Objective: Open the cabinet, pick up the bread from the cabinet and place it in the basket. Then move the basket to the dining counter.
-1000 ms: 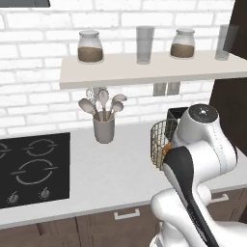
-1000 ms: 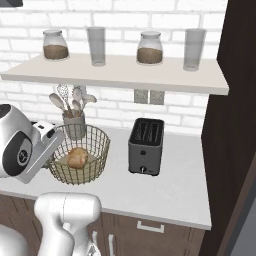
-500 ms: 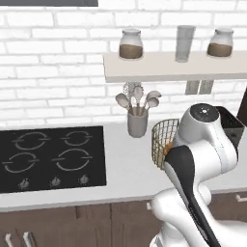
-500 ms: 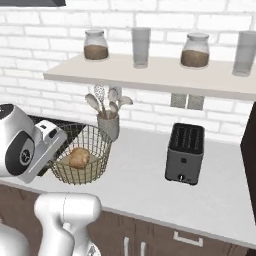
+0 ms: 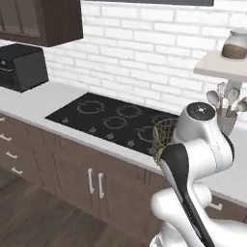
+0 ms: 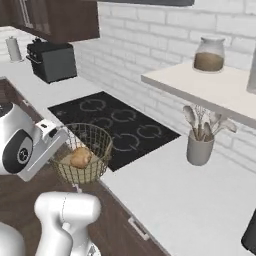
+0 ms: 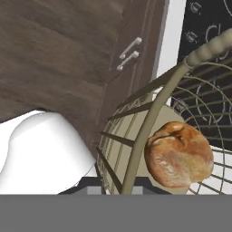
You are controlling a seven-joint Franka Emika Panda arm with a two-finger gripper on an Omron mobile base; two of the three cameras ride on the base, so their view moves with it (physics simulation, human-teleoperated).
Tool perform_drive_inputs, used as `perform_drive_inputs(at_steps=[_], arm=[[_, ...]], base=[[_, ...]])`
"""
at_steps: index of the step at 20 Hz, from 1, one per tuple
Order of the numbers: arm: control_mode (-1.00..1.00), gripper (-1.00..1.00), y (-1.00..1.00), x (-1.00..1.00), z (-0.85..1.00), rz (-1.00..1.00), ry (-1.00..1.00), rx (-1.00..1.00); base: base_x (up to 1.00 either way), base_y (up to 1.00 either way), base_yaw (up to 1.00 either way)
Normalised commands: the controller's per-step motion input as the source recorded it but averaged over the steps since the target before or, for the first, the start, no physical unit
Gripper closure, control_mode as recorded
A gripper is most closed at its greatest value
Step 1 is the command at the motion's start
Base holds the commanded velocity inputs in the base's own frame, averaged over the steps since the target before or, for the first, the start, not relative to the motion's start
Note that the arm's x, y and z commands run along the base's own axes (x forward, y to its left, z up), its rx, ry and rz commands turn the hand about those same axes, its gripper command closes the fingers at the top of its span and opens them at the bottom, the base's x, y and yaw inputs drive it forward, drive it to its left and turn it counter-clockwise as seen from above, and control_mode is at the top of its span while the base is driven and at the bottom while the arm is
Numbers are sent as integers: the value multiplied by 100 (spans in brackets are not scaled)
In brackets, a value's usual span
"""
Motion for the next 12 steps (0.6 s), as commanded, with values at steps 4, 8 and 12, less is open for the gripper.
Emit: perform_drive_inputs(at_steps=[4, 8, 12], arm=[[100, 100, 0, 0, 0, 0, 0, 0], [100, 100, 0, 0, 0, 0, 0, 0], [100, 100, 0, 0, 0, 0, 0, 0]], base=[[-21, 6, 100], [-24, 0, 100], [-25, 0, 100]])
